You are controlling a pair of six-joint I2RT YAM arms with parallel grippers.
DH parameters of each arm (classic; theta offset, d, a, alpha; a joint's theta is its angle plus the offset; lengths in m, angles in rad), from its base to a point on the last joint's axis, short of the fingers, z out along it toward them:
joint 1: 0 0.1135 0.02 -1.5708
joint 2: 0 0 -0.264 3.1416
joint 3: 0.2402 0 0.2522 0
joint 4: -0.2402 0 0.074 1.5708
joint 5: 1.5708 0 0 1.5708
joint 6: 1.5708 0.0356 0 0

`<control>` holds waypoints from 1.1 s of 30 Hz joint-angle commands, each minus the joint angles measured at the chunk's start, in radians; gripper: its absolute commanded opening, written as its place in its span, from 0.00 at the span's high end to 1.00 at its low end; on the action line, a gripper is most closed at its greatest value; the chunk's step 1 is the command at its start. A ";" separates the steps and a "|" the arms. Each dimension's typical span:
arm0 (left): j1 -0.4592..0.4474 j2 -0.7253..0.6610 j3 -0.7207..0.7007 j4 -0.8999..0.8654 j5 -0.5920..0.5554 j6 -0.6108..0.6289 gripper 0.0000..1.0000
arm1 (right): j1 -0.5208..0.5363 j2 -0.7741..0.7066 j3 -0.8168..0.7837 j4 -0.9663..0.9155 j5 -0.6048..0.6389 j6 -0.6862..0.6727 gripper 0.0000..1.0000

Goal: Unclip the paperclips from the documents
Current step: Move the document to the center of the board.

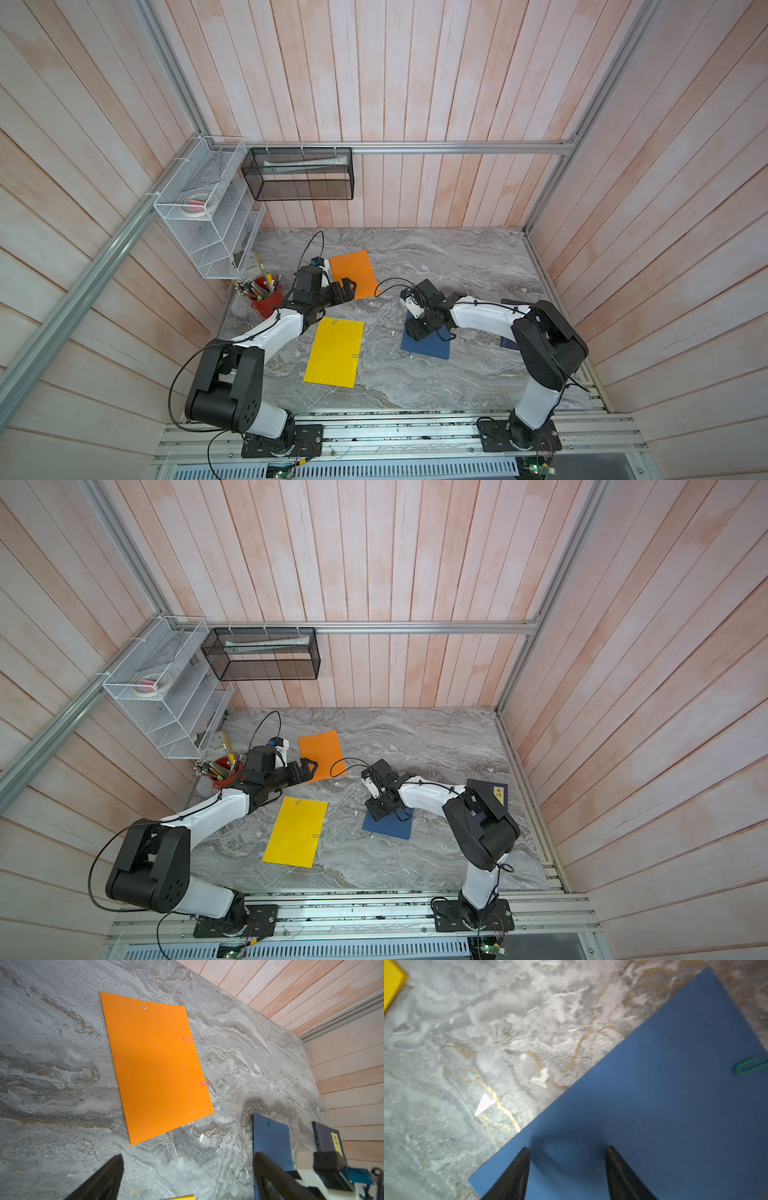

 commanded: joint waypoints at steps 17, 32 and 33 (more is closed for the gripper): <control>-0.118 0.036 0.083 -0.139 0.194 0.075 0.00 | -0.248 -0.313 -0.135 -0.054 -0.213 0.177 0.31; -0.247 0.073 0.081 -0.132 0.200 0.041 0.00 | -0.362 -0.283 -0.320 0.075 -0.292 0.263 0.31; -0.249 0.077 0.083 -0.131 0.200 0.041 0.00 | -0.361 -0.276 -0.324 0.080 -0.292 0.260 0.31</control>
